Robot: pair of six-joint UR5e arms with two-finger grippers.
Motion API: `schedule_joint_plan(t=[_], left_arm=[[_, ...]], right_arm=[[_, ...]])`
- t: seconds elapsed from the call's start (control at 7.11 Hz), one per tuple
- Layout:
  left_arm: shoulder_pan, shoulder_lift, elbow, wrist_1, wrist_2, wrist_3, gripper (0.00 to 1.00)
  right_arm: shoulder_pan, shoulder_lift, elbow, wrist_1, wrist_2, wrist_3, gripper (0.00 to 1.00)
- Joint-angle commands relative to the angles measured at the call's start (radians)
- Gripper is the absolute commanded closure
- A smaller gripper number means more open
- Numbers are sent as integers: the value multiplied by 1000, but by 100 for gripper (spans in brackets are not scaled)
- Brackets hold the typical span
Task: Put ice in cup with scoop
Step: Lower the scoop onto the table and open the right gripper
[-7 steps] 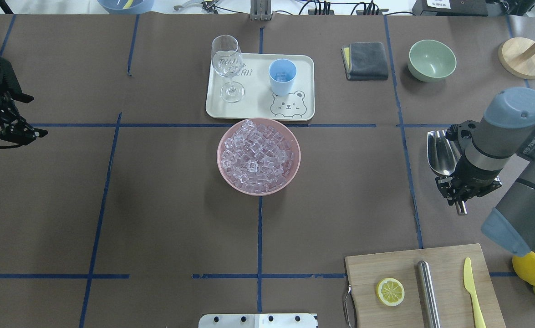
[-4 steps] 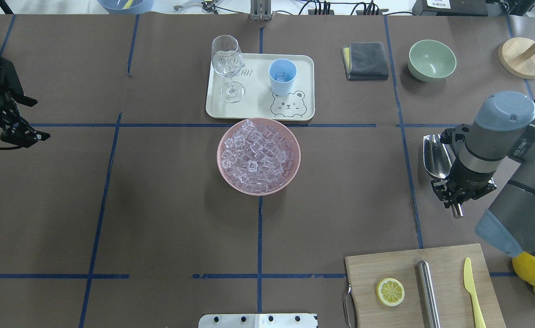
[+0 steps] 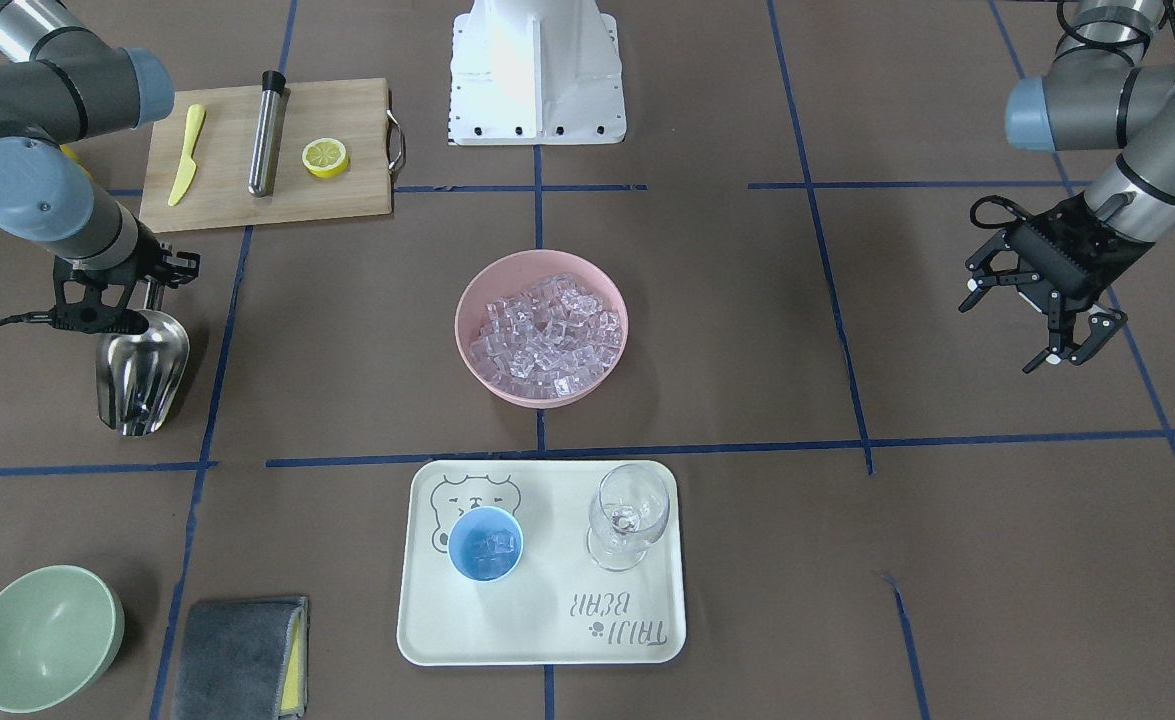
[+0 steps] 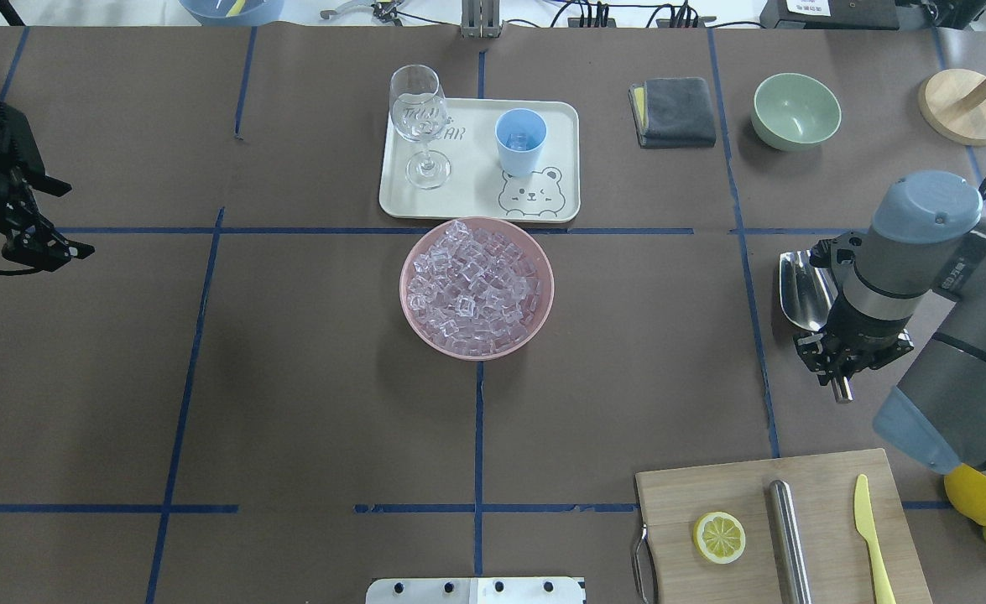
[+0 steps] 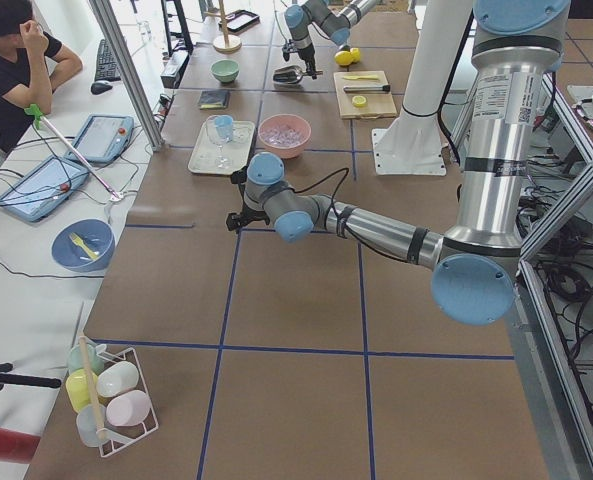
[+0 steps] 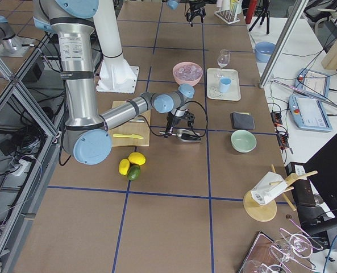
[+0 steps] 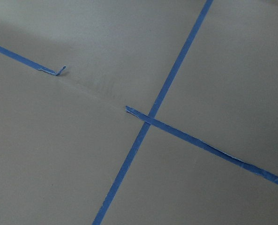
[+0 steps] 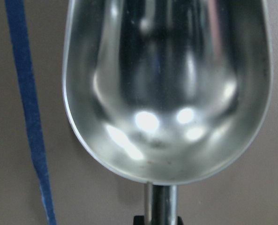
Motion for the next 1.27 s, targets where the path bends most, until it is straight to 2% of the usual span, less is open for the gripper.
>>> schedule_joint_plan(t=[0.0, 0.14, 0.28, 0.42, 0.56, 0.7, 0.98, 1.13], left_arm=[[0, 0, 0, 0, -3, 0, 0], [0, 0, 1, 0, -3, 0, 0], [-2, 0, 1, 0, -3, 0, 0], [-2, 0, 1, 5, -3, 0, 0], [-2, 0, 0, 12, -3, 0, 0], [-3, 1, 1, 14, -3, 1, 0], [-50, 17, 6, 26, -4, 0, 0], [-99, 40, 1, 84, -3, 0, 0]], right_arm=[[0, 2, 0, 1, 31, 1, 84], [0, 2, 0, 1, 37, -1, 64], [0, 3, 0, -1, 37, -1, 60], [0, 3, 0, 1, 39, 1, 50], [0, 6, 1, -1, 39, 1, 49], [1, 9, 9, 1, 39, 1, 0], [52, 11, 61, 1, 48, -9, 0], [114, 9, 90, 1, 95, -13, 0]])
